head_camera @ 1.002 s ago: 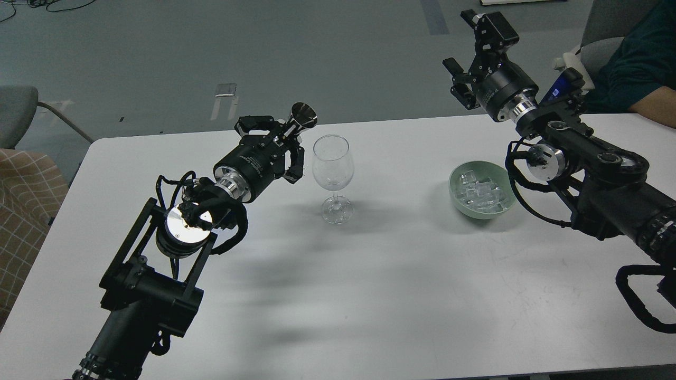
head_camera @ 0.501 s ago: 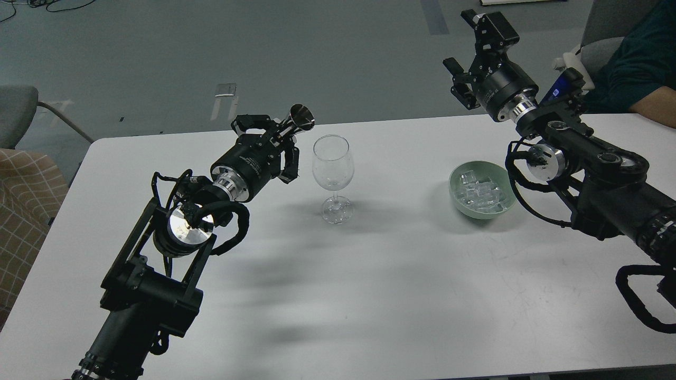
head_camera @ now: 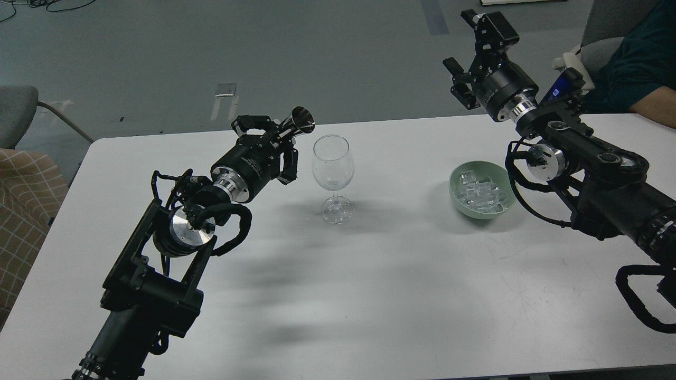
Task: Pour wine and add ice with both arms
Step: 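Tilt the jigger over the wine glass rim with the left gripper, then rotate the jigger back upright beside the glass with the left gripper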
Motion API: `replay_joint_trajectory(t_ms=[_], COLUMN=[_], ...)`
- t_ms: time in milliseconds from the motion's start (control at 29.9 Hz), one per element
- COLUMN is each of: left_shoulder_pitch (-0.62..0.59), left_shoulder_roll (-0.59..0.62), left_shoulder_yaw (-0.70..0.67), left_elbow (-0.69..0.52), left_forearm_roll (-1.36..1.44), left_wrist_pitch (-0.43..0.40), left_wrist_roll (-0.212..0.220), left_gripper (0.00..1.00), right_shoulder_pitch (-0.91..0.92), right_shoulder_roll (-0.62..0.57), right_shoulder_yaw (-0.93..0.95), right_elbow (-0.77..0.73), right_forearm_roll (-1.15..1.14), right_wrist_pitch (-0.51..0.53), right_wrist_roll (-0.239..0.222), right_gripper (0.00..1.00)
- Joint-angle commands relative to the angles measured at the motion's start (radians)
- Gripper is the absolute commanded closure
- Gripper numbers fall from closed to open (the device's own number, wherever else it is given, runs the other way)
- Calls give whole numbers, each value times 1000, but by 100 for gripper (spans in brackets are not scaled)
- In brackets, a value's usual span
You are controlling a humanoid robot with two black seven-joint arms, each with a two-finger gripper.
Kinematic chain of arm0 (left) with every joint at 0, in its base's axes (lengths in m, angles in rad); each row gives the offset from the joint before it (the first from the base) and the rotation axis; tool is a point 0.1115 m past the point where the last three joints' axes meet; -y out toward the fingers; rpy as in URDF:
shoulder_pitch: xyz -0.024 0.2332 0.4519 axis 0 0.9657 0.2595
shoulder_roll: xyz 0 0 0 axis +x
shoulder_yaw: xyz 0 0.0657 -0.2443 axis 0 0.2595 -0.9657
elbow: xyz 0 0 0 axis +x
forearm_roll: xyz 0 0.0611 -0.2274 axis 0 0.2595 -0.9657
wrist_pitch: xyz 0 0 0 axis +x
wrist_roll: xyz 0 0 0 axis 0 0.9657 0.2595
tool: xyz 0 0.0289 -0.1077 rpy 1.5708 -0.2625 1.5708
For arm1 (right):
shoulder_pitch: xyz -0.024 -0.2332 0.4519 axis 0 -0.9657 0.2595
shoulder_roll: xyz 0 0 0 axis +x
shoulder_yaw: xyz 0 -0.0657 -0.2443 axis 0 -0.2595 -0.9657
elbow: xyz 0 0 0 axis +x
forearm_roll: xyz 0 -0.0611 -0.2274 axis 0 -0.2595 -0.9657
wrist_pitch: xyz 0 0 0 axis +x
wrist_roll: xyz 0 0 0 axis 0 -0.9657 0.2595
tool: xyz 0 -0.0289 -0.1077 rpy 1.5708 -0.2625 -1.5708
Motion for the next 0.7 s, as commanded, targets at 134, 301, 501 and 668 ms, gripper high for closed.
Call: replay_joint_trajectory(t_ms=[134, 301, 501, 668], left_shoulder_pitch=[0, -2, 0, 0], left_shoulder_roll=[-3, -3, -4, 0], left_shoulder_yaw=[14, 15, 15, 15], left_elbow=[0, 0, 0, -2], left_forearm_roll=[35, 58, 95, 118], left_wrist_pitch=[0, 0, 0, 0], left_wrist_roll=[2, 2, 2, 1], left_gripper=[100, 100, 100, 100], right_shoulder_pitch=[0, 0, 0, 0], right_shoulder_roll=[0, 0, 0, 0], right_shoulder_yaw=[0, 0, 2, 0], right_elbow=[0, 0, 0, 0], right_forearm_roll=[0, 0, 0, 0], right_wrist_pitch=[0, 0, 0, 0], right_wrist_roll=[0, 0, 0, 0], right_gripper=[0, 0, 0, 0])
